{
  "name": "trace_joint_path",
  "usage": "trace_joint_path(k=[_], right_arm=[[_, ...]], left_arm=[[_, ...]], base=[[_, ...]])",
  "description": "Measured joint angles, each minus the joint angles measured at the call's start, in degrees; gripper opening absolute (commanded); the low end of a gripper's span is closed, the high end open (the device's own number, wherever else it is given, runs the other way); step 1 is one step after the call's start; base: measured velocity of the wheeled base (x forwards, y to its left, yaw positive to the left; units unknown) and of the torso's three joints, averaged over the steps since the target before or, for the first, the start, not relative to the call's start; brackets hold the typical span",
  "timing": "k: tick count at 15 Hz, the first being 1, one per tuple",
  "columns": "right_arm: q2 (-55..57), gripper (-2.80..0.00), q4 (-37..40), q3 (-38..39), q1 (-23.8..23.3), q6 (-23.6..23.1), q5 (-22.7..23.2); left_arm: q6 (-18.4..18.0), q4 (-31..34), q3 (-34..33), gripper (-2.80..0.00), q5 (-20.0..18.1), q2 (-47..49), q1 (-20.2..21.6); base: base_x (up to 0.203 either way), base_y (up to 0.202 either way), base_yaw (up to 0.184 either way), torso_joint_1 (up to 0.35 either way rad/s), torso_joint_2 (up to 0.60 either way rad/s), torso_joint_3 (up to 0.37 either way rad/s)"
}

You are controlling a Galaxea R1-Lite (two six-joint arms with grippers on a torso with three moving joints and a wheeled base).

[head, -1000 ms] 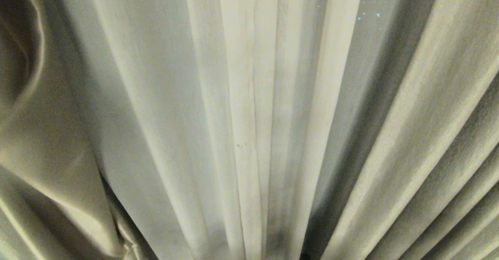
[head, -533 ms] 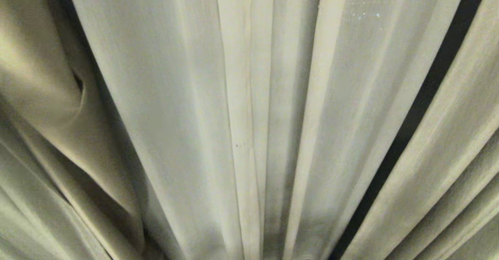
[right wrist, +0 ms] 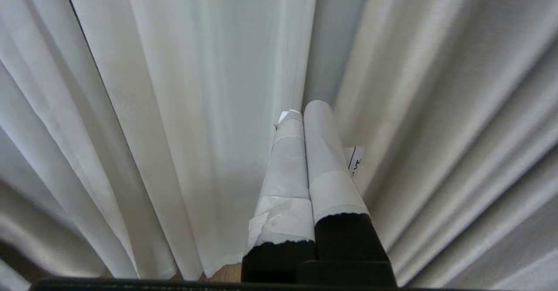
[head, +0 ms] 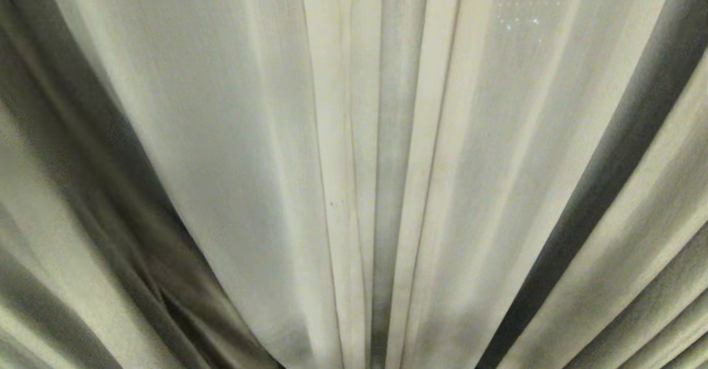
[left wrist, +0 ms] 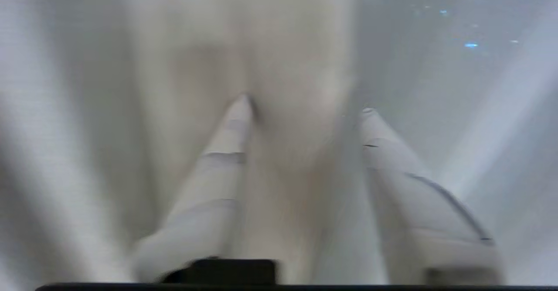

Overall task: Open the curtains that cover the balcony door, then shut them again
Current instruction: Pull the outer curtains open on both sides

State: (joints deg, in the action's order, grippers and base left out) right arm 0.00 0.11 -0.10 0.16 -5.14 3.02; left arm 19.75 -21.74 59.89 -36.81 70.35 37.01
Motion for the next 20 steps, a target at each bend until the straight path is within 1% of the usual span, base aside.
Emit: trace_joint_path(k=[2,6,10,12,13,16,20], right_arm=[[0.00,-2.80,-0.01,0.00,0.00,0.01,0.01],[0.00,-2.80,0.00,0.00,0.00,0.00,0.02],[0.00,-2.80,0.00,0.00,0.00,0.00,0.02],[0.00,-2.80,0.00,0.00,0.00,0.00,0.04],[0.00,-2.80,-0.01,0.00,0.00,-0.02,0.02],[0.00,-2.80,-0.01,0.00,0.00,0.02,0.02],[0.00,-2.80,0.00,0.00,0.00,0.00,0.00]], left_arm=[[0.52,1.66,-0.52,0.00,-0.04,-2.18,-0.46],[0.61,7.52,-2.06,0.00,0.04,-8.12,-0.87],[0.56,13.83,-6.51,0.00,0.15,-15.90,-0.90],[0.52,14.76,-9.78,0.00,0.09,-19.40,-0.90],[0.51,14.85,-11.32,-2.80,0.11,-20.96,-0.90],[0.48,14.87,-15.09,-2.80,0.08,-24.39,-0.87],[0.43,14.77,-17.80,-2.80,-0.52,-26.21,-0.90]], base=[[0.000,0.000,0.000,0.000,0.00,0.000],[0.000,0.000,0.000,0.000,0.00,0.000],[0.000,0.000,0.000,0.000,0.00,0.000],[0.000,0.000,0.000,0.000,0.00,0.000],[0.000,0.000,0.000,0.000,0.00,0.000],[0.000,0.000,0.000,0.000,0.00,0.000],[0.000,0.000,0.000,0.000,0.00,0.000]])
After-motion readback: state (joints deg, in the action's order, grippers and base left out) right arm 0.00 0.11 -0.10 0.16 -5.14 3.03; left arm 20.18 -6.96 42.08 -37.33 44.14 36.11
